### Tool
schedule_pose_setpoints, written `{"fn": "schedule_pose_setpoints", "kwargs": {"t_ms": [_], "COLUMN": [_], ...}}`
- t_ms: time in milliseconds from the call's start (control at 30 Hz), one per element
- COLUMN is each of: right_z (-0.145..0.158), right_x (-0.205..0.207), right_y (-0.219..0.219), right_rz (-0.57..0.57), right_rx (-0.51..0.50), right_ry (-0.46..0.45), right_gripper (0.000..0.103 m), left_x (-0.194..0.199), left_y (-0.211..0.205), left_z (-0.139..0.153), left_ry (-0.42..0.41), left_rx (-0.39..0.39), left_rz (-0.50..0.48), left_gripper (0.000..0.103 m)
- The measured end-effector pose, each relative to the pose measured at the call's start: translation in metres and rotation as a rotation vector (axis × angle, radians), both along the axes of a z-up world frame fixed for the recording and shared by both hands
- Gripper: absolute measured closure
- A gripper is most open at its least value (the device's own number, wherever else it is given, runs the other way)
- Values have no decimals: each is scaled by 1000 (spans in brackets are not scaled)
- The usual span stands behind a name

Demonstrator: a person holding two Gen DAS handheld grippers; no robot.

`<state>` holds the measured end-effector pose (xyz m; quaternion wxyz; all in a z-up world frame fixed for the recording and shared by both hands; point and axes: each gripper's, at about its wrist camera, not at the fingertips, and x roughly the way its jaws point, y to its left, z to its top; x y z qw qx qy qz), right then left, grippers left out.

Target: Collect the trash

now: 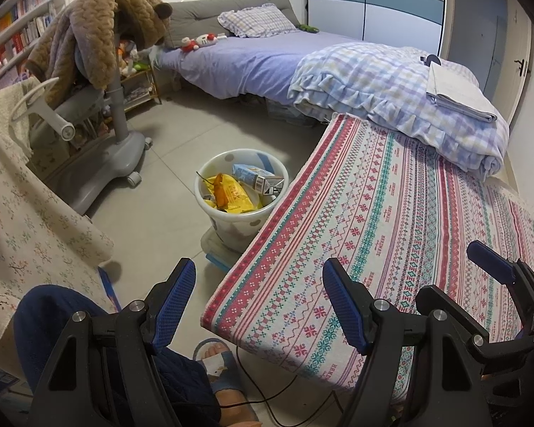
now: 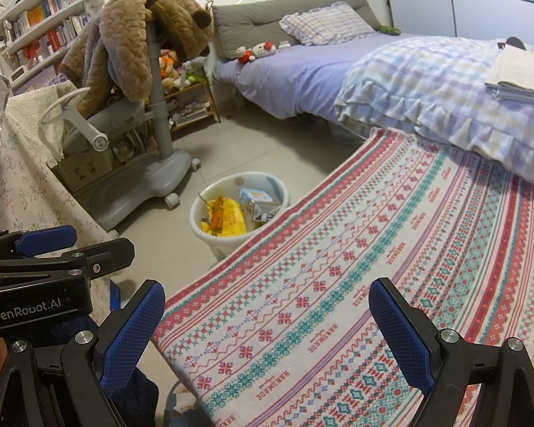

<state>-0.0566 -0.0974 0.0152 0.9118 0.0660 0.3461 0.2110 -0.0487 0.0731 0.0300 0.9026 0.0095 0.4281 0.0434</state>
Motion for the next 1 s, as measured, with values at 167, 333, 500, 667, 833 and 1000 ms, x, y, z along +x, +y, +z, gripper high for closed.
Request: {"fn": "schedule_pose_setpoints", "kwargs": {"t_ms": [167,333,500,667,833,1000], "right_z": [0,0,-1,0,-1,-1], "right_x": [0,0,0,0,0,0], "right_y": [0,1,1,1,1,1], "right_rz": [1,1,0,2,2,2], "right_rx": [-1,-2,-1,-2,-1,-1], "right_ry": [0,0,0,0,1,1], "right_gripper": [7,7,7,7,7,7], "left_x": [0,0,0,0,0,-1], "left_y": [0,0,0,0,0,0], "left_z": [0,0,0,0,0,1], "left_ry": [-4,-6,-7,-8,-10,-11], "left_rx": [8,11,12,11,15,17], "left_rz": [-5,-5,-6,-4,-4,-2], "left_gripper": [27,26,26,26,26,26]}}
